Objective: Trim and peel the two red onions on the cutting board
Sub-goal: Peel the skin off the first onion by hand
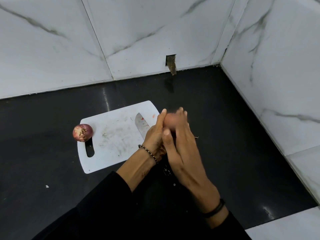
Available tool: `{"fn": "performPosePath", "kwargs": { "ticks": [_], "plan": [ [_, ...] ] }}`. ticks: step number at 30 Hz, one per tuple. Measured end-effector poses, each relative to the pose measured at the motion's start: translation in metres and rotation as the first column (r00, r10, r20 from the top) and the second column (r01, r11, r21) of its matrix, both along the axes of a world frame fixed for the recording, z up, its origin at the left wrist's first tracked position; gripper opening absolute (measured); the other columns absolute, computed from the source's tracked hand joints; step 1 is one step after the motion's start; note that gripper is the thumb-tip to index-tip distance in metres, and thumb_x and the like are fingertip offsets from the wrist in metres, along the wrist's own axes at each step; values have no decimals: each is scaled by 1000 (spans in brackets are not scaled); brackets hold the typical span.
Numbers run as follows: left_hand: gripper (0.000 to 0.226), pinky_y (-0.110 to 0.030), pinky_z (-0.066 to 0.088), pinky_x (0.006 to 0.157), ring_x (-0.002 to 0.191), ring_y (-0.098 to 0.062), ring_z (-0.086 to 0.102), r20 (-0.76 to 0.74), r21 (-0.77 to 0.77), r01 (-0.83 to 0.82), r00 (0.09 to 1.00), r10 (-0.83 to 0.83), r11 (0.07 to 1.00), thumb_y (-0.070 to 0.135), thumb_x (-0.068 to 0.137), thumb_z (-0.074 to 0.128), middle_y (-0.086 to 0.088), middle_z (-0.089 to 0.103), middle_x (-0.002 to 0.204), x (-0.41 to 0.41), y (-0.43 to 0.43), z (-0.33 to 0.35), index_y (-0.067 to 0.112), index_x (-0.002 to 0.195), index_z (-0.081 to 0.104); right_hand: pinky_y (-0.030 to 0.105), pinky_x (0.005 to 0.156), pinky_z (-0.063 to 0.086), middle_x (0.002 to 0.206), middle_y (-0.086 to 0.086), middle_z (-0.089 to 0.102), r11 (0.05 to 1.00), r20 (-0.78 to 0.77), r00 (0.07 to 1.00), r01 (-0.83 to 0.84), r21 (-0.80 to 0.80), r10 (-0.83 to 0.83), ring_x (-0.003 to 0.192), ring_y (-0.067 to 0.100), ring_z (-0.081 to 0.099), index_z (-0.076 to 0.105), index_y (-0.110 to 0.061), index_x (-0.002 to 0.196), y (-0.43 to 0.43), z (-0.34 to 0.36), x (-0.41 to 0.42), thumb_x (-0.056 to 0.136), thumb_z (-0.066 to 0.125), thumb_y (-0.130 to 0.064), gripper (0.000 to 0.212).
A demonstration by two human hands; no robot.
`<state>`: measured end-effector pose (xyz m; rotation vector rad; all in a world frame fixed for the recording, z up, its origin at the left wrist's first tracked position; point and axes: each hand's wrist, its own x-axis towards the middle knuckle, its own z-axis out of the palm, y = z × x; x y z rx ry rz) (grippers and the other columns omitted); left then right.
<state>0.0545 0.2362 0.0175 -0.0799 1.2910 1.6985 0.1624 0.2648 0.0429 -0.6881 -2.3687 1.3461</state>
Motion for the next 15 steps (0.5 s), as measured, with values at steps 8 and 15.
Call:
{"fn": "performPosePath", "kwargs": {
  "ticks": [8, 15],
  "plan": [
    [45, -29, 57, 86, 91, -16, 72, -83, 17, 72, 994, -71, 997, 47, 98, 51, -12, 76, 99, 15, -13, 3, 8, 98, 73, 18, 115, -13, 166, -17, -9, 975, 57, 989, 146, -168, -139, 141, -13, -20, -5, -26, 160, 19, 7, -30, 100, 9, -63, 72],
    [49, -27, 47, 57, 65, -20, 58, 45, 169, 84, 995, -92, 982, 40, 96, 52, -9, 69, 73, 13, -17, 0, 17, 61, 77, 39, 126, 8, 169, -1, 0, 958, 159, 980, 157, -238, -121, 155, 12, 6, 19, -33, 157, 52, 1, -44, 94, 5, -76, 78]
  ]
}}
